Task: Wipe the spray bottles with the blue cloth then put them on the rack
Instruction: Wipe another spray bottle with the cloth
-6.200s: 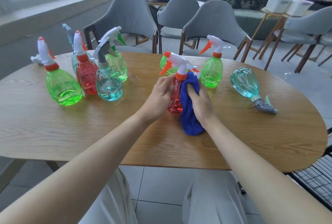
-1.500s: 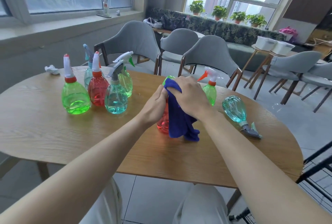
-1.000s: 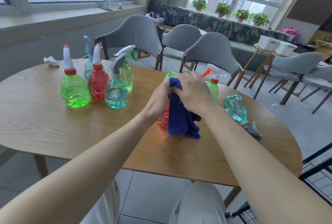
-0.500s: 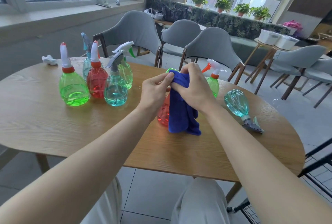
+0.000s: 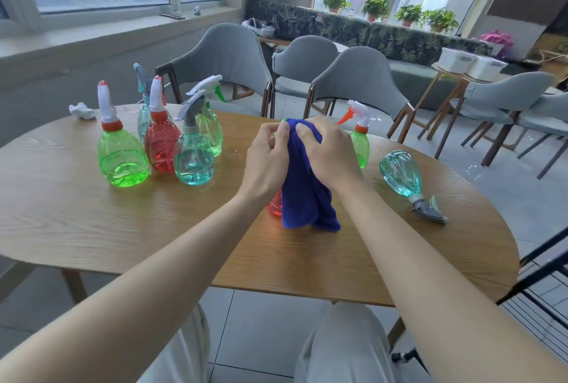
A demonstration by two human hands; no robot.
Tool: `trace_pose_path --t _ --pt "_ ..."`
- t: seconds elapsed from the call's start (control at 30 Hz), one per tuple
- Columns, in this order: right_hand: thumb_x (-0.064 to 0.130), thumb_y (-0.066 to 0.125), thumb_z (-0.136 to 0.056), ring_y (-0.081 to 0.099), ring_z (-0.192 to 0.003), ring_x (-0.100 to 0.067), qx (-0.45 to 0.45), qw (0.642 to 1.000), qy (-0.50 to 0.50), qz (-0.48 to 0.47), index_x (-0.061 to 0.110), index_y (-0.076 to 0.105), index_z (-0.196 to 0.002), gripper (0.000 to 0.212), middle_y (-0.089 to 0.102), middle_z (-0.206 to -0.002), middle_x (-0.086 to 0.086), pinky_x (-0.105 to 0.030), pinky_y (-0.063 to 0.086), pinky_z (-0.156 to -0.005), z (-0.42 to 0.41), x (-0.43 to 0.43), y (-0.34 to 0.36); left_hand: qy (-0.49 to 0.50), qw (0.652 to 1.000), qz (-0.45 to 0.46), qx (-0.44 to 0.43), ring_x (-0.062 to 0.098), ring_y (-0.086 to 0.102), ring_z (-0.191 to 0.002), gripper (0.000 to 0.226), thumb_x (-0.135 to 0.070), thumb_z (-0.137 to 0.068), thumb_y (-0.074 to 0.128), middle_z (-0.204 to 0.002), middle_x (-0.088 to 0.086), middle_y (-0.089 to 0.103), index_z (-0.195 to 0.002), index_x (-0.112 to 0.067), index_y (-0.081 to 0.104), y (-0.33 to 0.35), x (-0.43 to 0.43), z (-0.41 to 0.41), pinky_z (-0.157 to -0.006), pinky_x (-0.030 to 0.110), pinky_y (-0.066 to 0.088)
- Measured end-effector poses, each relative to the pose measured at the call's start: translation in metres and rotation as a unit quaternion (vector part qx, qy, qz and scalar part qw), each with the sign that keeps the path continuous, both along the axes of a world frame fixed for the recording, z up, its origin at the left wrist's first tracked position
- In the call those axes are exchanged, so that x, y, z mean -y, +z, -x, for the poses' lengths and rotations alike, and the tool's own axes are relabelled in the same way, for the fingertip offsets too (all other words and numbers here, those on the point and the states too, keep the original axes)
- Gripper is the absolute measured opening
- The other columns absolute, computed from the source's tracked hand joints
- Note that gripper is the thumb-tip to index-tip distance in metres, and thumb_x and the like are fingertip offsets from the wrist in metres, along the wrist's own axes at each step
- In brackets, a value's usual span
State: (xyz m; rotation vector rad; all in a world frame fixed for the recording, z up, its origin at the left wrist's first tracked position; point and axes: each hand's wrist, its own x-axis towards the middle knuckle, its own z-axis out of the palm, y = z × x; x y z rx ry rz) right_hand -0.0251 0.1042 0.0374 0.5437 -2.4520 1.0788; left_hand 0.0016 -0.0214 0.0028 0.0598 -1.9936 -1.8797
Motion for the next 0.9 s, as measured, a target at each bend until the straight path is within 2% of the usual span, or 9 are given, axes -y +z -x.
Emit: trace_pose_path --t 0.1,0.2,0.33,0.4,0.5,0.63,0.7,0.8,0.9 --pt "0.026 0.053 -0.108 0.059 -0.084 -0.018 0.05 0.995 -0.032 0.081 0.005 0.072 -0.098 0.03 0.07 -0.091 -0.005 -0.033 0.043 -0.075 0.004 0.001 0.004 -0.025 0.996 0.083 -0.004 0.004 0.062 -0.082 0.038 -0.045 -0.114 0.041 -0.091 -0.003 0.072 -0.109 -0.02 0.07 -0.002 -0.001 0.0 -0.076 0.021 0.048" --pt "0.028 0.059 -0.102 0.048 -0.069 -0.018 0.127 0.976 -0.047 0.17 -0.002 0.064 -0.085 0.035 0.057 -0.073 -0.004 -0.036 0.04 -0.07 0.008 -0.001 0.007 -0.022 0.993 0.114 -0.01 0.006 0.055 -0.072 0.044 -0.046 -0.114 0.04 -0.084 0.005 0.07 -0.099 -0.017 0.069 -0.002 -0.001 0.002 -0.068 0.024 0.043" --pt "0.026 0.06 -0.091 0.037 -0.067 -0.019 0.179 0.948 -0.043 0.259 0.015 0.055 -0.073 0.022 0.037 -0.061 0.005 -0.041 0.033 -0.069 0.007 -0.001 0.006 -0.003 0.992 0.125 -0.006 0.007 0.051 -0.068 0.049 -0.048 -0.115 0.033 -0.073 -0.007 0.059 -0.081 -0.021 0.054 -0.002 -0.005 0.001 -0.071 0.033 0.04" --pt "0.024 0.059 -0.096 0.038 -0.067 -0.019 0.174 0.95 -0.053 0.252 0.016 0.051 -0.07 0.028 0.039 -0.059 0.006 -0.04 0.034 -0.07 0.006 -0.003 0.007 -0.008 0.992 0.128 0.002 0.01 0.06 -0.084 0.051 -0.051 -0.115 0.026 -0.087 -0.005 0.068 -0.09 -0.022 0.06 0.0 -0.009 0.001 -0.082 0.035 0.044" --pt "0.027 0.054 -0.104 0.053 -0.073 -0.024 0.114 0.983 -0.042 0.14 0.011 0.059 -0.079 0.03 0.059 -0.071 -0.001 -0.038 0.04 -0.07 0.0 -0.005 0.006 -0.015 0.992 0.125 0.019 0.023 0.061 -0.126 0.063 -0.056 -0.113 0.018 -0.131 0.003 0.071 -0.134 -0.02 0.065 0.004 -0.013 0.001 -0.111 0.043 0.043" --pt "0.052 0.061 -0.099 0.061 -0.081 -0.027 0.07 0.996 -0.051 -0.004 0.019 0.056 -0.078 0.039 0.064 -0.077 0.001 -0.042 0.047 -0.071 -0.005 0.0 0.004 -0.006 0.993 0.11 0.04 0.025 0.061 -0.123 0.059 -0.053 -0.114 0.014 -0.127 0.003 0.07 -0.133 -0.025 0.062 0.001 -0.009 0.004 -0.105 0.042 0.043" --pt "0.056 0.063 -0.096 0.062 -0.081 -0.029 0.078 0.996 -0.05 -0.007 0.019 0.056 -0.074 0.044 0.065 -0.075 -0.001 -0.043 0.048 -0.072 -0.001 -0.002 0.008 -0.01 0.993 0.113 0.038 0.023 0.06 -0.125 0.06 -0.054 -0.114 0.013 -0.129 0.002 0.07 -0.134 -0.026 0.062 0.001 -0.007 0.004 -0.105 0.04 0.042" --pt "0.052 0.059 -0.103 0.058 -0.079 -0.023 0.101 0.994 -0.034 0.012 0.011 0.057 -0.086 0.044 0.064 -0.082 -0.002 -0.039 0.043 -0.07 0.001 -0.002 0.007 -0.02 0.992 0.123 0.038 0.022 0.057 -0.132 0.063 -0.058 -0.113 0.013 -0.137 0.0 0.068 -0.142 -0.026 0.06 0.001 -0.005 0.004 -0.11 0.04 0.039" --pt "0.042 0.05 -0.11 0.052 -0.076 -0.016 0.119 0.986 -0.033 0.117 0.009 0.051 -0.097 0.035 0.056 -0.083 0.001 -0.029 0.039 -0.067 -0.001 -0.001 -0.002 -0.021 0.99 0.132 0.038 0.023 0.049 -0.144 0.066 -0.06 -0.112 0.014 -0.152 0.001 0.06 -0.154 -0.027 0.053 0.002 -0.008 0.001 -0.12 0.04 0.034"
